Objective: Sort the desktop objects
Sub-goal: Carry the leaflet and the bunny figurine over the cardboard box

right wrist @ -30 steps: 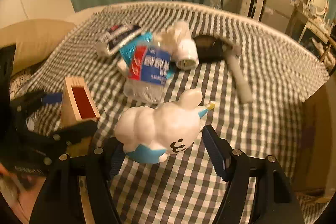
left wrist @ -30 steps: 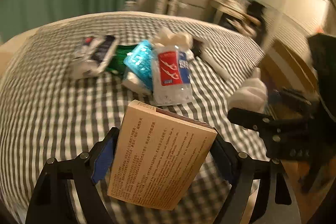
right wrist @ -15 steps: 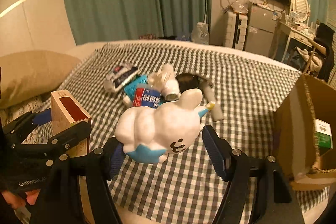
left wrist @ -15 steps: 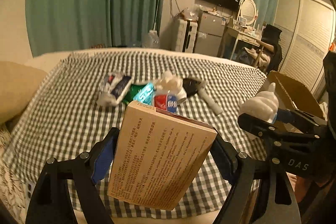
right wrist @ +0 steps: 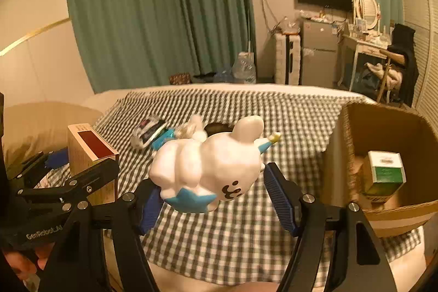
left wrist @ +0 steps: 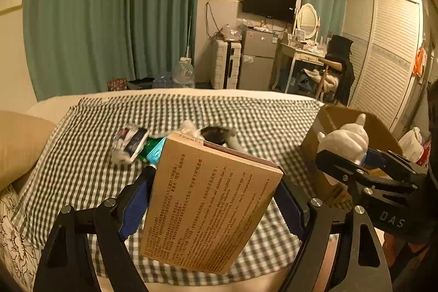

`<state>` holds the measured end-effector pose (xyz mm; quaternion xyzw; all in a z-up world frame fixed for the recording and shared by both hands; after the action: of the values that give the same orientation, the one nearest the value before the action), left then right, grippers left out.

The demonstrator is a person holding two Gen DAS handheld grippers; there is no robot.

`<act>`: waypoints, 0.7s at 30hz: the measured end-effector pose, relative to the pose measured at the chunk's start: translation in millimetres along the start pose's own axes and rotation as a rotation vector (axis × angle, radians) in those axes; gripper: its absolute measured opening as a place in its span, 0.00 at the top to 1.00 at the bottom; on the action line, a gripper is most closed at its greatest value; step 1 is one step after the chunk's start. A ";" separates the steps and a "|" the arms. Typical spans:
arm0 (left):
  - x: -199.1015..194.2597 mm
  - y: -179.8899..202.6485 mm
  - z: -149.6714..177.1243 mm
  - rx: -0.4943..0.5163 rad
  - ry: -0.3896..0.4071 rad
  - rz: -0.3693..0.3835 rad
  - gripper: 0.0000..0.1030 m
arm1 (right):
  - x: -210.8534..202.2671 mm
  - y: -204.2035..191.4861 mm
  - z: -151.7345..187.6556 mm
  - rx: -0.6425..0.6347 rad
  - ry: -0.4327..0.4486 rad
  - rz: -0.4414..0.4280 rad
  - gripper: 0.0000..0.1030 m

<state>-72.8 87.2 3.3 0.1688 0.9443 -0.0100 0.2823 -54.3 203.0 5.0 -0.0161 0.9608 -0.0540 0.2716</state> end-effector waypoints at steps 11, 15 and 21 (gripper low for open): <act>12.1 117.7 -57.3 -0.004 0.033 0.166 0.18 | -43.6 104.7 -27.4 0.039 0.056 0.141 0.34; 28.8 178.9 -64.1 0.011 0.014 0.270 0.18 | -48.2 159.7 -28.4 0.087 0.045 0.208 0.34; 66.0 232.9 -59.8 -0.039 -0.049 0.354 0.18 | -36.2 251.4 -6.7 0.200 -0.030 0.309 0.33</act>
<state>-80.6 334.3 35.9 0.3267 0.8926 0.0543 0.3060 -27.4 455.6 1.3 0.1578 0.9376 -0.1068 0.2910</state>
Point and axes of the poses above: each gripper's, at about its wrist camera, not at the fingertips, and x roughly the way its jaws point, y to its right, z to its underside, the point moved 10 cm from there along x, roughly the way its jaws point, and after that the axes turned 3 degrees about y, right-handed, at the moved point
